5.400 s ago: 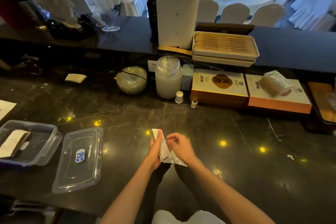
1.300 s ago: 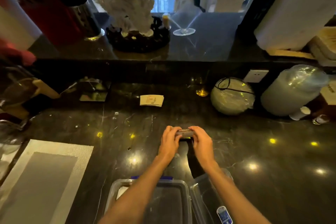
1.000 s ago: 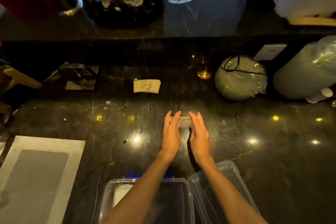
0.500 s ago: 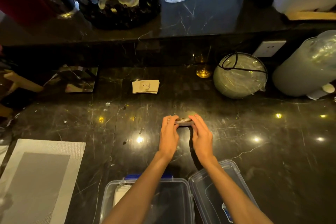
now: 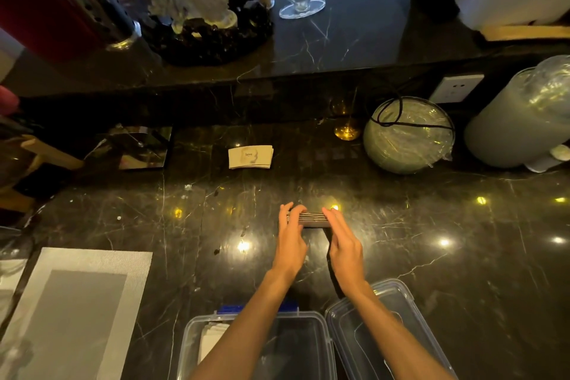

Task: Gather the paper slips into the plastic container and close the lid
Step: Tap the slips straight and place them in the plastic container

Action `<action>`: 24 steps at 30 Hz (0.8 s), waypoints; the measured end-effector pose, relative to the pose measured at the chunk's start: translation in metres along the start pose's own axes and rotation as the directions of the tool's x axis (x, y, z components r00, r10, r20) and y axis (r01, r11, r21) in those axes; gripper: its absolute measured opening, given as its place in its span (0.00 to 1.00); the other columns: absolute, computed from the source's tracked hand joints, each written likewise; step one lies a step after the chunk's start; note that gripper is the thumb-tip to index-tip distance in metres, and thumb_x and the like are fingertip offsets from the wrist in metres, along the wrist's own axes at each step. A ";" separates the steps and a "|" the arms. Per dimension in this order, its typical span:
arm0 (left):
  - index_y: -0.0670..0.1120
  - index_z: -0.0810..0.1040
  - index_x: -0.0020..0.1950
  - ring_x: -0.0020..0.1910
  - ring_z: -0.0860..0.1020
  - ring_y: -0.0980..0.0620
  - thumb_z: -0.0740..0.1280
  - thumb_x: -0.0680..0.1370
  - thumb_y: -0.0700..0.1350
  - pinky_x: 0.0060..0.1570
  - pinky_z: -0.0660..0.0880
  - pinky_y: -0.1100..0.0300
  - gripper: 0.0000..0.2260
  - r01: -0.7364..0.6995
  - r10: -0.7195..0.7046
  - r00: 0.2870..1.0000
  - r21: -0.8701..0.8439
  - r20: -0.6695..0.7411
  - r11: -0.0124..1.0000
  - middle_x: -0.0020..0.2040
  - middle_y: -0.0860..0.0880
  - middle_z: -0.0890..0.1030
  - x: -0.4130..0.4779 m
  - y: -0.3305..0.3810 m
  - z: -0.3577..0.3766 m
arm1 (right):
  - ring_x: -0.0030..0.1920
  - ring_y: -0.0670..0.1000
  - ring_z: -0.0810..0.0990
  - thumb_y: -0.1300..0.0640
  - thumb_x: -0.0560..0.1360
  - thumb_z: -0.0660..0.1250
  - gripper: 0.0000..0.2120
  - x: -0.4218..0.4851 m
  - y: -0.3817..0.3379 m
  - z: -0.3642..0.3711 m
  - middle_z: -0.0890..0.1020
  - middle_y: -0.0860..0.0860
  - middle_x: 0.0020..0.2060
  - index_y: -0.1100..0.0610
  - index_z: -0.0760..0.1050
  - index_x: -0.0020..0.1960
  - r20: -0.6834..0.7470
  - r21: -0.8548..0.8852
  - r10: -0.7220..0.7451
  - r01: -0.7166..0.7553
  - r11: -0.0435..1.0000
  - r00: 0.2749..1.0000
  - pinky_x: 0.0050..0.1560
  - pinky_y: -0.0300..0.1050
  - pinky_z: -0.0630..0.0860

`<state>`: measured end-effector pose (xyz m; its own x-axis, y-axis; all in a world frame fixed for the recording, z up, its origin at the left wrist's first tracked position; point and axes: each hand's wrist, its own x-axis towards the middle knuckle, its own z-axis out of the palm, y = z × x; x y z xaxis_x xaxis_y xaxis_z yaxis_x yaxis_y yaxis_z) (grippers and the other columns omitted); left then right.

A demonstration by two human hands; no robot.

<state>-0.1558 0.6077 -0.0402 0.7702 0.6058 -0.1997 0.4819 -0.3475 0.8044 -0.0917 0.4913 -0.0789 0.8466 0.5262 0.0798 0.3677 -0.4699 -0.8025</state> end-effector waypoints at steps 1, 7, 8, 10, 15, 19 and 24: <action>0.49 0.69 0.68 0.75 0.61 0.52 0.57 0.78 0.28 0.72 0.61 0.66 0.23 0.020 -0.020 1.000 0.000 0.019 1.000 0.77 0.48 0.56 -0.002 -0.001 0.001 | 0.75 0.44 0.66 0.76 0.76 0.61 0.32 -0.003 0.000 0.000 0.72 0.49 0.73 0.50 0.70 0.73 0.012 -0.007 0.007 -0.007 1.000 1.000 0.75 0.34 0.59; 0.50 0.66 0.66 0.63 0.71 0.47 0.58 0.77 0.29 0.66 0.71 0.52 0.23 0.043 -0.053 0.992 0.096 0.113 0.994 0.70 0.46 0.60 0.003 0.011 -0.009 | 0.67 0.33 0.68 0.76 0.75 0.61 0.31 0.002 -0.010 -0.009 0.74 0.43 0.65 0.51 0.72 0.71 -0.007 -0.011 -0.004 0.003 1.000 1.000 0.69 0.24 0.60; 0.50 0.65 0.67 0.62 0.71 0.46 0.58 0.76 0.29 0.66 0.72 0.51 0.23 0.059 -0.078 0.987 0.134 0.140 0.989 0.69 0.46 0.61 0.004 0.014 -0.012 | 0.66 0.37 0.71 0.76 0.75 0.61 0.31 0.004 -0.013 -0.014 0.76 0.44 0.65 0.51 0.73 0.71 0.019 -0.007 0.005 -0.005 1.000 1.000 0.69 0.25 0.62; 0.48 0.65 0.68 0.63 0.70 0.44 0.59 0.76 0.30 0.65 0.73 0.49 0.23 0.104 -0.140 0.979 0.230 0.147 0.968 0.67 0.44 0.62 0.006 0.020 -0.018 | 0.65 0.43 0.74 0.76 0.75 0.61 0.30 0.011 -0.020 -0.024 0.77 0.46 0.64 0.50 0.73 0.70 0.095 0.004 -0.013 0.013 1.000 0.995 0.70 0.34 0.68; 0.48 0.65 0.64 0.59 0.72 0.45 0.57 0.81 0.41 0.60 0.75 0.50 0.12 0.156 -0.186 0.971 0.199 0.147 0.968 0.62 0.44 0.67 -0.008 0.031 -0.052 | 0.63 0.50 0.78 0.75 0.75 0.62 0.32 0.026 -0.059 -0.051 0.80 0.55 0.63 0.52 0.69 0.74 0.246 0.186 0.093 -0.141 0.972 0.965 0.62 0.40 0.75; 0.46 0.66 0.62 0.50 0.73 0.52 0.55 0.81 0.40 0.45 0.75 0.59 0.10 0.256 -0.242 0.964 -0.150 0.106 0.955 0.58 0.45 0.71 -0.030 0.044 -0.087 | 0.62 0.53 0.80 0.64 0.80 0.63 0.26 0.019 -0.109 -0.058 0.80 0.57 0.63 0.54 0.63 0.76 0.274 0.554 0.347 -0.442 0.705 0.897 0.59 0.45 0.78; 0.50 0.65 0.58 0.46 0.78 0.51 0.58 0.81 0.43 0.35 0.77 0.61 0.07 0.318 -0.331 0.942 -0.455 0.055 0.831 0.50 0.49 0.76 -0.060 0.051 -0.109 | 0.59 0.55 0.83 0.58 0.81 0.63 0.19 -0.018 -0.177 -0.042 0.82 0.57 0.61 0.60 0.70 0.71 0.493 0.615 0.326 -0.588 0.526 0.807 0.58 0.51 0.80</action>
<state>-0.2232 0.6313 0.0734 0.5892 0.6464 -0.4847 0.4554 0.2297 0.8601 -0.1556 0.5348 0.0864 0.6127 0.6211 -0.4887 -0.5412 -0.1209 -0.8322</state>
